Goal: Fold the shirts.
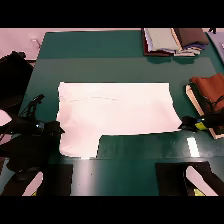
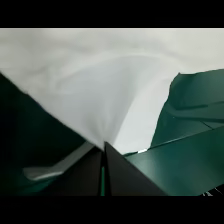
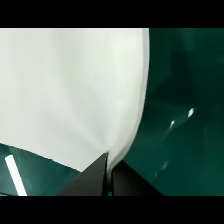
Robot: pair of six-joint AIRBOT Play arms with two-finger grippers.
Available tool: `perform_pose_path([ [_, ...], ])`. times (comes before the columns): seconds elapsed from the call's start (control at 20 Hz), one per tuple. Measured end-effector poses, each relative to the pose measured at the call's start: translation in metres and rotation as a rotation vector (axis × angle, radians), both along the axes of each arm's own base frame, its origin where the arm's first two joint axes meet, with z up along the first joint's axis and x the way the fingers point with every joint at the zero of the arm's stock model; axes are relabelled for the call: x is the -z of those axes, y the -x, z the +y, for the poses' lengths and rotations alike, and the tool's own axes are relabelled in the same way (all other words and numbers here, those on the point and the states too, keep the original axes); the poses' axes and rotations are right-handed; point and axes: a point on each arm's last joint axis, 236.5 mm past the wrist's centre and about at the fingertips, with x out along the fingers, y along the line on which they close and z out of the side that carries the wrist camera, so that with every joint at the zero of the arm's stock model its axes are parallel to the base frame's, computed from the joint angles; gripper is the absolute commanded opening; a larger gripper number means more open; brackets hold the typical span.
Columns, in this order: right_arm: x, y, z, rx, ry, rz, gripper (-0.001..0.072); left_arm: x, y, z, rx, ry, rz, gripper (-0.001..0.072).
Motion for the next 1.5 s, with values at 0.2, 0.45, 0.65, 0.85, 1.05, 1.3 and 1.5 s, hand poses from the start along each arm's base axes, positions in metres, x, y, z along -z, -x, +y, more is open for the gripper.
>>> perform_pose_path([
  [0.2,-0.030,0.011,-0.018,-0.041,0.128,-0.045,0.0016,-0.017,0.018,-0.002,0.008,0.002,-0.003,0.0019],
  [0.45,-0.053,-0.026,-0.026,-0.073,0.194,-0.108,0.0016,-0.032,-0.034,0.008,-0.034,-0.027,-0.121,0.0021],
  [0.65,-0.056,-0.082,-0.026,-0.095,0.200,-0.121,0.0016,-0.036,-0.112,0.024,-0.065,-0.076,-0.195,0.0021],
  [0.85,-0.044,-0.133,-0.023,-0.111,0.191,-0.100,0.0017,-0.023,-0.185,0.030,-0.073,-0.087,-0.209,0.0021],
  [1.05,-0.033,-0.179,-0.011,-0.100,0.125,-0.114,0.0287,-0.005,-0.234,0.037,-0.105,-0.092,-0.233,0.0024],
  [1.3,-0.028,-0.218,0.001,-0.078,0.033,-0.172,0.0423,-0.012,-0.263,0.040,-0.127,-0.091,-0.285,0.0614],
  [1.5,-0.017,-0.213,-0.014,-0.035,-0.041,-0.152,0.0536,-0.024,-0.268,0.037,-0.113,-0.082,-0.294,0.0182],
])
